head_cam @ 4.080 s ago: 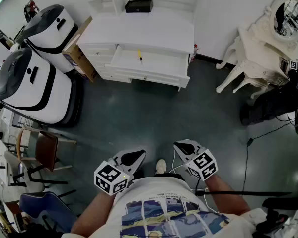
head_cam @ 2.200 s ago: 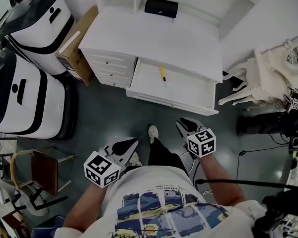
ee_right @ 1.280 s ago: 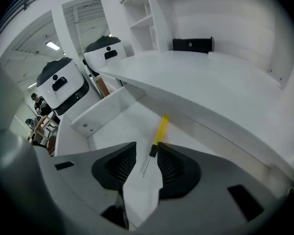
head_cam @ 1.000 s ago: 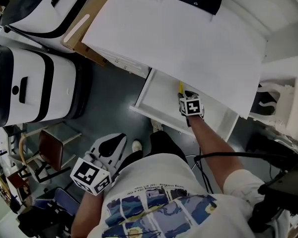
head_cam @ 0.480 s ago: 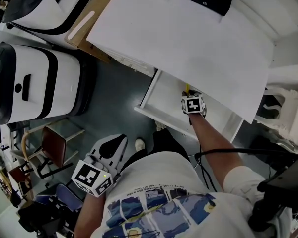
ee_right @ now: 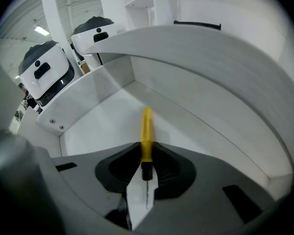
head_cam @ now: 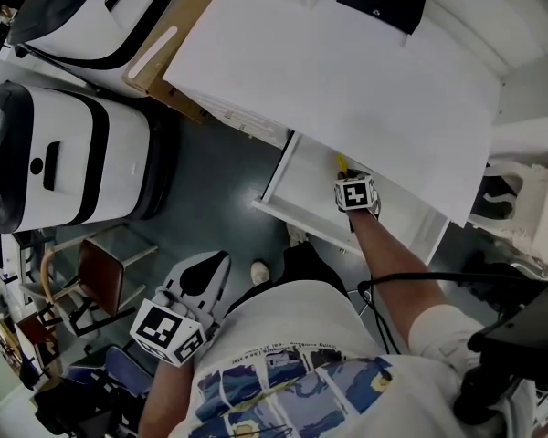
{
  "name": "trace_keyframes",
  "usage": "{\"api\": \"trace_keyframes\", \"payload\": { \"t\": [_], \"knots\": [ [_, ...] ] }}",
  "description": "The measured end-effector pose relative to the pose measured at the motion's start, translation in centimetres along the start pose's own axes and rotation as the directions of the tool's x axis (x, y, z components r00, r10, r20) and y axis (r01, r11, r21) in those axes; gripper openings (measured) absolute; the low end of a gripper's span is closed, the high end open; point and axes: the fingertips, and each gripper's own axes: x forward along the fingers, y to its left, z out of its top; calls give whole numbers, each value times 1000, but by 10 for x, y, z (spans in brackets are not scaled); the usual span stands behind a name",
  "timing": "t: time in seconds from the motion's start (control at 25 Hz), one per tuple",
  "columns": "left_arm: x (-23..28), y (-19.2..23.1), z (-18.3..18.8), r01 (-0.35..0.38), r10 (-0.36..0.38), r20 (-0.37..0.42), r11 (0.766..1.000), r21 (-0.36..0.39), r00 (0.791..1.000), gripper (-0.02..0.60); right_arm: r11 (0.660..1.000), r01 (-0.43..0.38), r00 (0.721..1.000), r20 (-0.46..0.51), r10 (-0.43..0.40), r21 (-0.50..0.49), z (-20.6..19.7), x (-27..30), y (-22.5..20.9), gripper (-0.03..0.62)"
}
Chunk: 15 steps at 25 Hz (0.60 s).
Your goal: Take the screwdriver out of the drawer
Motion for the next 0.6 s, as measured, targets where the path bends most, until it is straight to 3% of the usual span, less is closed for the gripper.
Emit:
{"api": "trace_keyframes", "payload": {
  "t": [0.6],
  "knots": [
    [-28, 4, -11, 66, -68, 48, 997, 39, 996, 14, 996, -35, 999, 20, 37, -87, 0, -42, 31, 91]
  ]
}}
